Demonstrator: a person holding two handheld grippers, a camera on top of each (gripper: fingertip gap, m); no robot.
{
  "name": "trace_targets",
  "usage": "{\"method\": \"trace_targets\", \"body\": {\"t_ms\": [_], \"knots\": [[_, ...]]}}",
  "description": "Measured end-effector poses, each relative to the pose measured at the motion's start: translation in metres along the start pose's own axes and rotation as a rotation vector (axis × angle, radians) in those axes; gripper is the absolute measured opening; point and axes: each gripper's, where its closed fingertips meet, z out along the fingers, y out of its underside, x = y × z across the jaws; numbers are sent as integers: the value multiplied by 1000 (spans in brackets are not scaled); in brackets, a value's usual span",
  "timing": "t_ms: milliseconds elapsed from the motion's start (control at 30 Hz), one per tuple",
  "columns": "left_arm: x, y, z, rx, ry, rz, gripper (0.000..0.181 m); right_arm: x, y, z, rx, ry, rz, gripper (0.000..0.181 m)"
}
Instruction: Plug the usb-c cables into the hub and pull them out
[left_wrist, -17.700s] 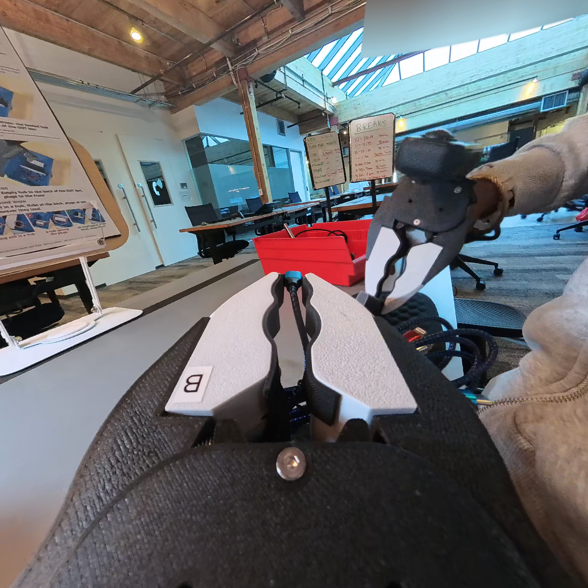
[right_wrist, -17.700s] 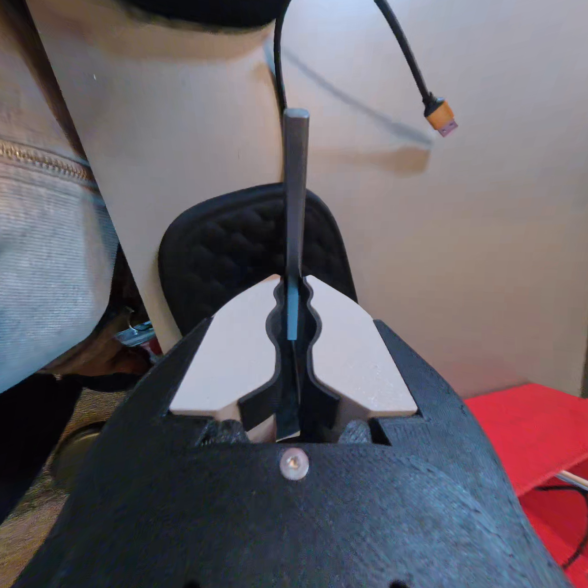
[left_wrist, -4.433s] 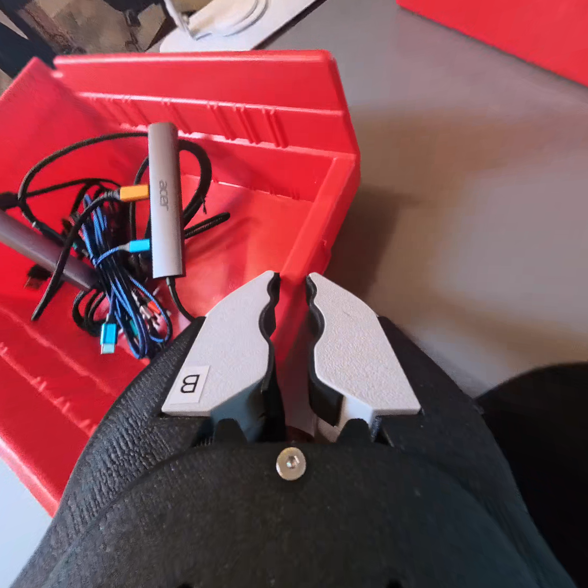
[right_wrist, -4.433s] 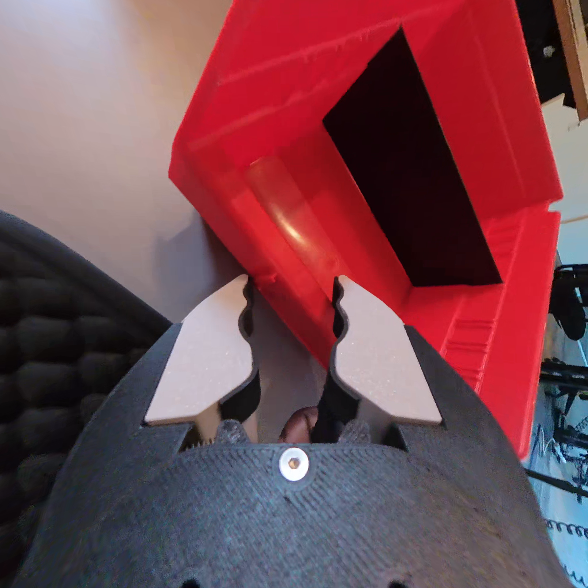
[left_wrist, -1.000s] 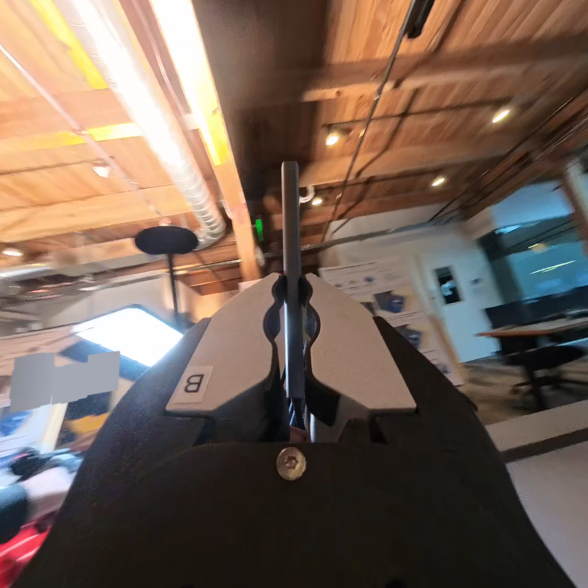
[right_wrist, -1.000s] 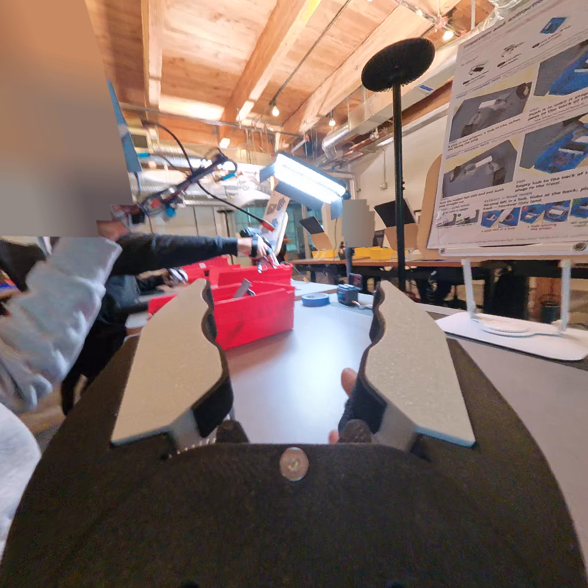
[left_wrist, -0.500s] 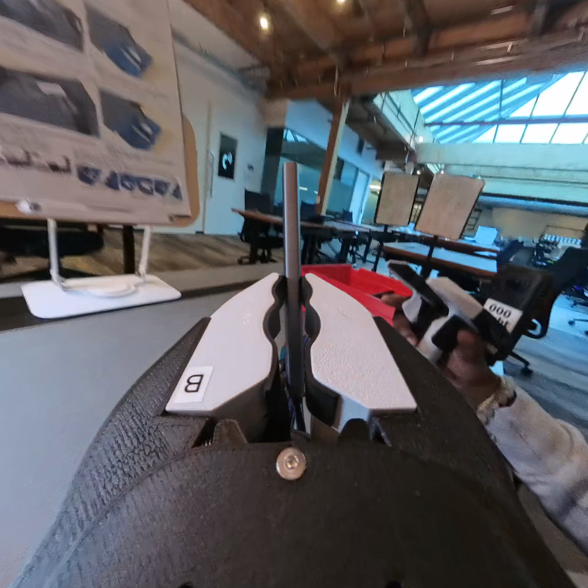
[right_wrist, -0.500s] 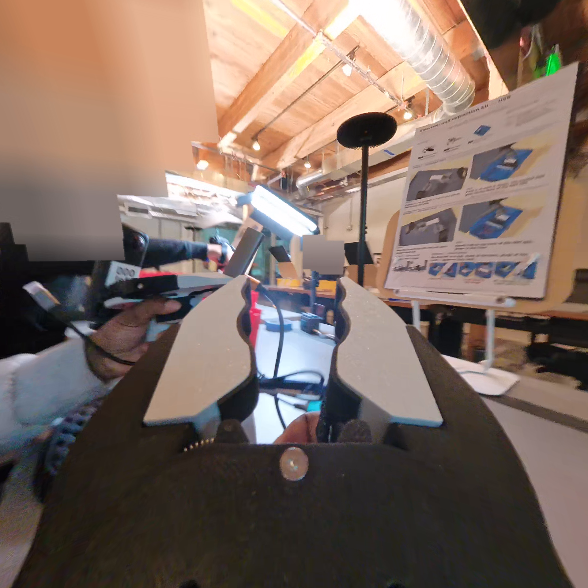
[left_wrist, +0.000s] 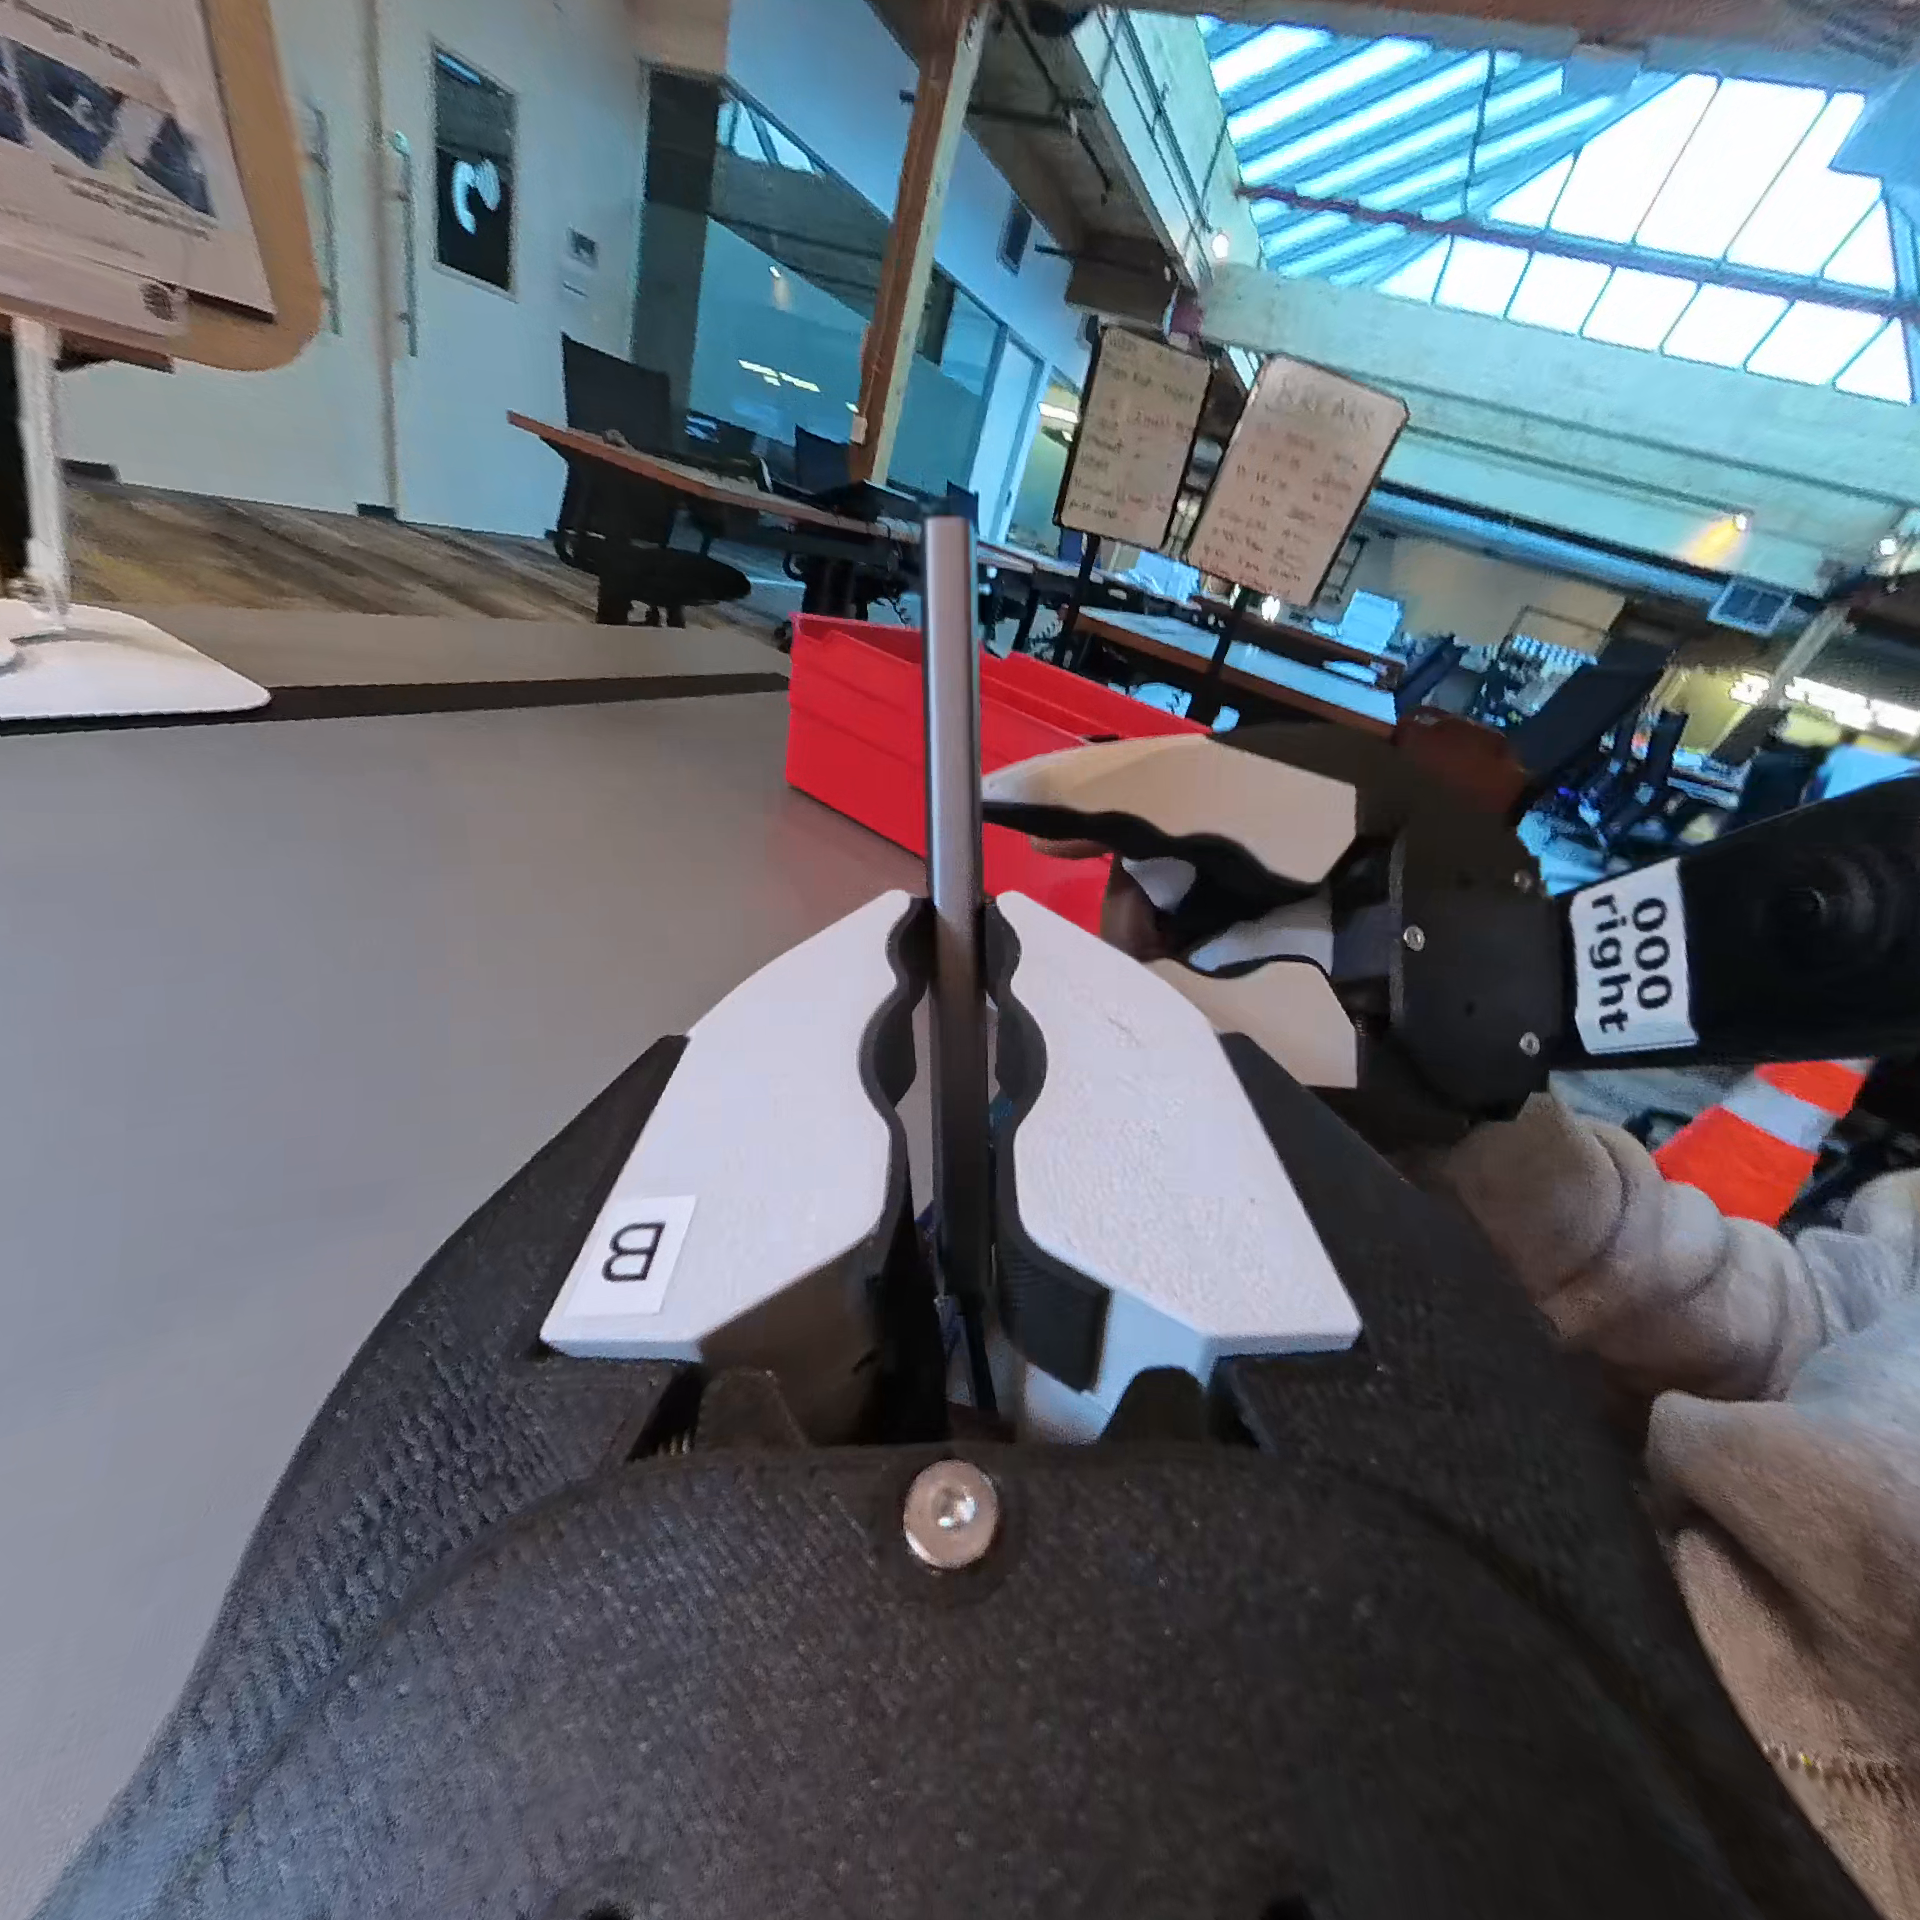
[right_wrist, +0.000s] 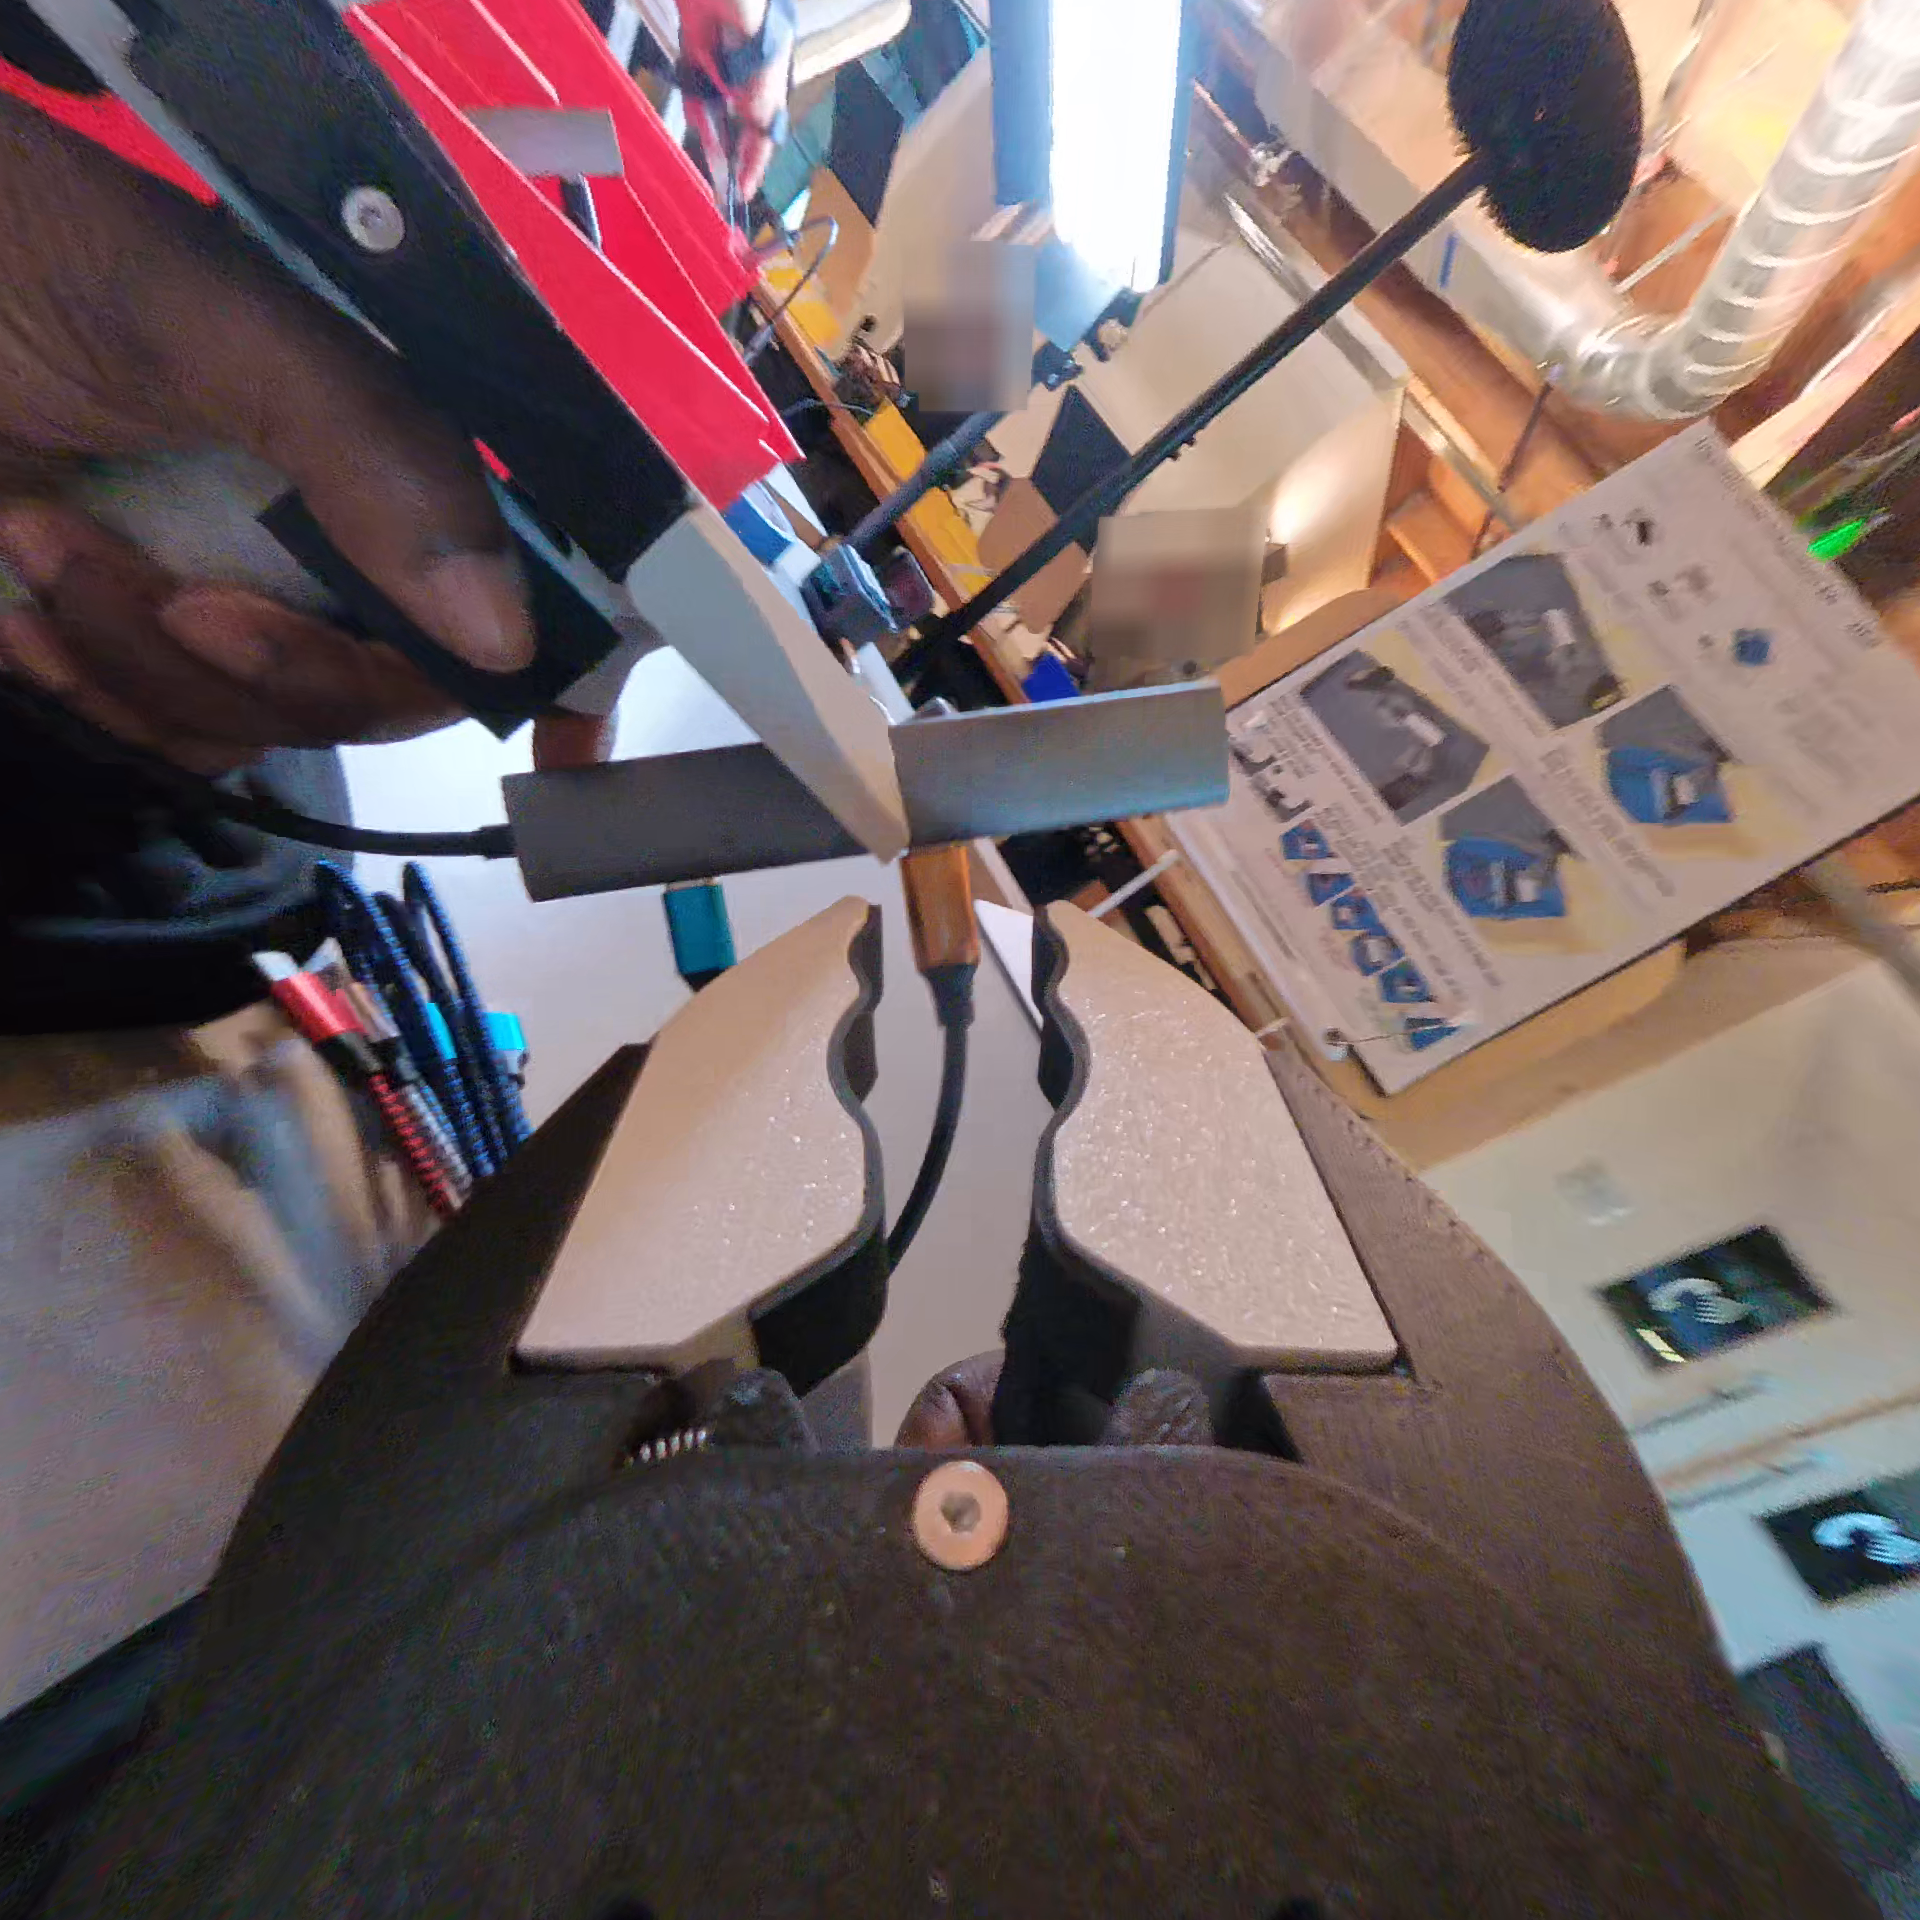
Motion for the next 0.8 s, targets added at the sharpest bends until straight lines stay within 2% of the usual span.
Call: {"method": "trace_targets", "body": {"t_ms": [33, 100, 167, 233, 333, 433, 567, 667, 800], "knots": [[2, 3, 1, -19, 5, 14, 10, -1, 1, 1, -12, 7, -32, 26], [5, 8, 4, -51, 11, 46, 10, -5, 5, 3, -39, 4, -70, 13], [3, 10, 5, -67, -15, 67, 10, -6, 8, 4, -64, 0, -80, 12], [1, 8, 4, -47, -54, 102, 10, -7, 8, 6, -77, -17, 12, 12], [-6, 1, -1, 12, -132, 123, 9, -12, 7, 15, -113, -55, 253, 13], [-12, -2, -4, 32, -191, 148, 9, -14, 8, 22, -144, -58, 333, 14], [-12, -1, -3, 18, -240, 222, 9, -14, 10, 21, -153, -44, 243, 13], [-14, -2, -7, 36, -239, 194, 8, -20, 10, 23, -186, -39, 174, 13], [-16, 2, -5, 13, -246, 195, 8, -22, 16, 23, -181, -131, 124, 13]]}}
